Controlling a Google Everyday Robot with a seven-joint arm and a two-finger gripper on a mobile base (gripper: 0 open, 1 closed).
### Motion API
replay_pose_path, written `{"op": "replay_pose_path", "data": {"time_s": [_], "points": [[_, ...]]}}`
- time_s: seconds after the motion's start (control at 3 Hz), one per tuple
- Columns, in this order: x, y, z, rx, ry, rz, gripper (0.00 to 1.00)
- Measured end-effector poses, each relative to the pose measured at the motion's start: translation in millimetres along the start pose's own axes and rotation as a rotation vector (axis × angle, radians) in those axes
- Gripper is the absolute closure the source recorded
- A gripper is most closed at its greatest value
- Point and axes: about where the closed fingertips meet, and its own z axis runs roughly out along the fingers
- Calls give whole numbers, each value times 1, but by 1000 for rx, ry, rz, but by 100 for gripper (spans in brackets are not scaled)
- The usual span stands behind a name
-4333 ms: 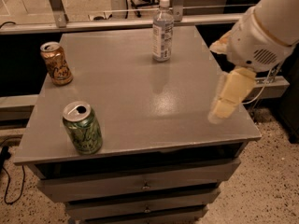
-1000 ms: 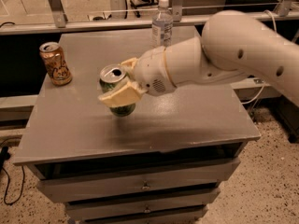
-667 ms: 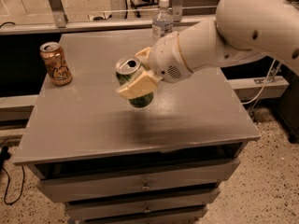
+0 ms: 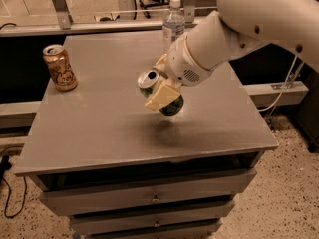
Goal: Knock green can over
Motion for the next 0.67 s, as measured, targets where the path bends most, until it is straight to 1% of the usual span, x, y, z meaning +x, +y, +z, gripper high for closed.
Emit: {"op": "replay_pose_path", "data": {"time_s": [0.33, 0.67], "points": [[6, 2, 14, -9, 95, -26, 85], [6, 7, 28, -21, 151, -53, 62]]}}
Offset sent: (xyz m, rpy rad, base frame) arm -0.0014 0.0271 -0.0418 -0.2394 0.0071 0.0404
